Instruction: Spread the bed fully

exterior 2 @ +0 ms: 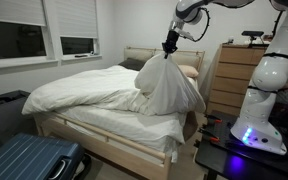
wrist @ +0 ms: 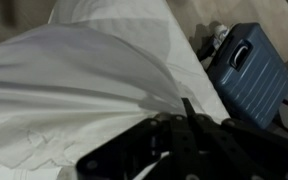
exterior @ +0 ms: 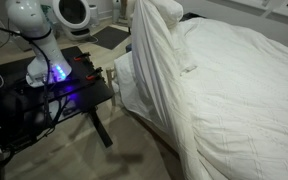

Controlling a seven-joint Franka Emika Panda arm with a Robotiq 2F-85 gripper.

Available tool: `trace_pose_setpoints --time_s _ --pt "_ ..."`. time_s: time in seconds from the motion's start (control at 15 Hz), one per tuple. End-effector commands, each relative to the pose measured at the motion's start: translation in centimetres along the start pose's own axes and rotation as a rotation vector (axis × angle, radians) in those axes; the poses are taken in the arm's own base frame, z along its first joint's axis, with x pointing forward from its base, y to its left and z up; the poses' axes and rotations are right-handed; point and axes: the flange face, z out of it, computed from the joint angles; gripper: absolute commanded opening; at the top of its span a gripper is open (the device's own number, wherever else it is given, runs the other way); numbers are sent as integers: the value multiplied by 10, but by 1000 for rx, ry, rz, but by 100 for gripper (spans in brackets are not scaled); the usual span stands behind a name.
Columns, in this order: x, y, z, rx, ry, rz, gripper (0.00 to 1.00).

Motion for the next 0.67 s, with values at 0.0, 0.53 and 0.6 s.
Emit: trace_pose_setpoints --time_s 0.0,0.53,0.6 --pt "-50 -31 -17 22 -73 -54 1" --pt "-102 -45 -26 -21 -319 -200 1" --pt "-106 -45 -26 -25 -336 -212 1"
